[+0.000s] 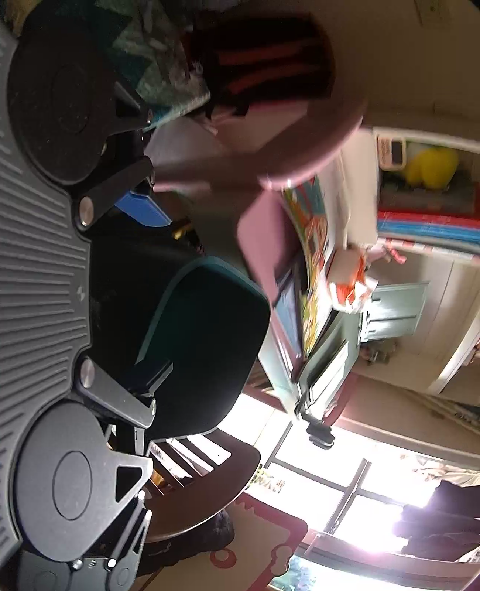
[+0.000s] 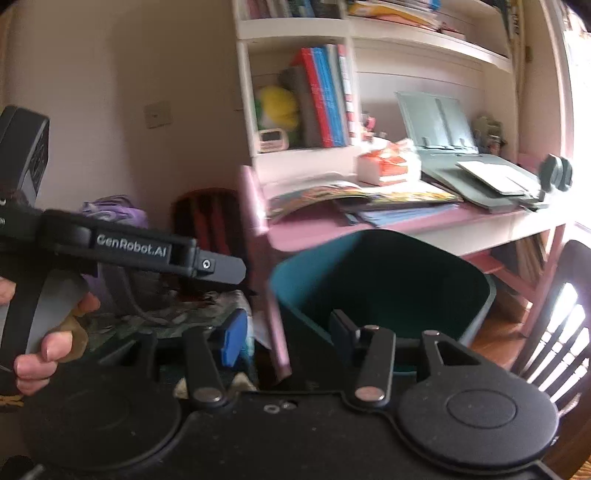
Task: Collect trash
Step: 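Move both open tools back down toward the floor trash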
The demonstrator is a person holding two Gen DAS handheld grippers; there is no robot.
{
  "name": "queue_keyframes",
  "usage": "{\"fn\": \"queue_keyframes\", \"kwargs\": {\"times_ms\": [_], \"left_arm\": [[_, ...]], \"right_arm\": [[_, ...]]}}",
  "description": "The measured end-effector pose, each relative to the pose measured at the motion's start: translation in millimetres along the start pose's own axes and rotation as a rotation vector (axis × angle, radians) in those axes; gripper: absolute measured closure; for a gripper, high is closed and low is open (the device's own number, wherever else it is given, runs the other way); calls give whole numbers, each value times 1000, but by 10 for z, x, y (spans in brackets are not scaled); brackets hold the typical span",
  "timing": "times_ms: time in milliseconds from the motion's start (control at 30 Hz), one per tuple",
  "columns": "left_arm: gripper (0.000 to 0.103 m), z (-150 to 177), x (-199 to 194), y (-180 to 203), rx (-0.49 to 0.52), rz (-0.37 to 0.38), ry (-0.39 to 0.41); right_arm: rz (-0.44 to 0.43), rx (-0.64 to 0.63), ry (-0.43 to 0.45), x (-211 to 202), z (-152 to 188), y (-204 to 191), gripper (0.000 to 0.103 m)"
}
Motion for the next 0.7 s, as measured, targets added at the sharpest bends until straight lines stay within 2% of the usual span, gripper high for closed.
{"fn": "queue_keyframes", "kwargs": {"times_ms": [200, 500, 633, 700], "left_arm": [[23, 237, -494, -446, -19, -57, 36], [18, 716, -1098, -1249, -61, -195, 75], [0, 954, -1267, -1620, -96, -244, 94], [0, 1076, -1326, -1807, -118, -267, 104]], "right_arm": [[-94, -44, 0, 34, 61, -540, 51], [-236, -78, -31, 337, 339, -1374, 48], [-288, -98, -39, 499, 500, -1744, 47], [-305, -109, -48, 583, 615, -1912, 46]]}}
Point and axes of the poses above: each gripper's, at about its wrist camera, not at the fingertips, and x roughly the way its jaws point, y to its right, z to its underside, the point moved 5 cm from there along x, roughly the way its jaws point, and after that the axes turned 2 degrees about z, right-handed, at the moved point
